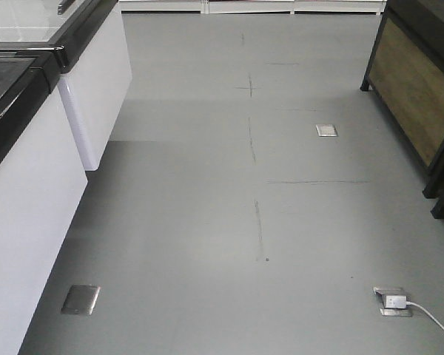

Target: Left arm holds basket, right arm returns cookies

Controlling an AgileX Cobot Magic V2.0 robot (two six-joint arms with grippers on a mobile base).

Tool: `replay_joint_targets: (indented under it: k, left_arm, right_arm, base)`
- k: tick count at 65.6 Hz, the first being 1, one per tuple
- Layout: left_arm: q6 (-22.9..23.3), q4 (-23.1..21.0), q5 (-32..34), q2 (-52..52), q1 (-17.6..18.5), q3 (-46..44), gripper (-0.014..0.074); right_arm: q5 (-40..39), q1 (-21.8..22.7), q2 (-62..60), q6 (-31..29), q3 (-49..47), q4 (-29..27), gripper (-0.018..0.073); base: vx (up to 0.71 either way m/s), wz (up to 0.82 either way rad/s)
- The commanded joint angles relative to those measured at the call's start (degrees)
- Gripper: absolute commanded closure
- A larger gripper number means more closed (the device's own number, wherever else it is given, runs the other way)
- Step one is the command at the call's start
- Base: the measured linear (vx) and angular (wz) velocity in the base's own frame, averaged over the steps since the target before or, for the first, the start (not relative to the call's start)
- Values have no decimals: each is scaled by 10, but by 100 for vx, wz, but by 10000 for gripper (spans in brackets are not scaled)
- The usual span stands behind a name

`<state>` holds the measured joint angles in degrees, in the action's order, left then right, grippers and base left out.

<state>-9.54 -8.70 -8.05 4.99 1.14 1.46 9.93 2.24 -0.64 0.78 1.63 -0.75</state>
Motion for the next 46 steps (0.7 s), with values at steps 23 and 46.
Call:
replay_joint_targets:
  k: [23,46]
  left_arm:
    - [2,-3,39,10,-1,-12,603]
    - [-2,28,44,10,-1,-12,603]
  right_arm:
    - [-40,0,-7,-3,10,3,566]
    - [-40,0,-7,-3,10,3,566]
  base:
    - [0,0]
    - [0,0]
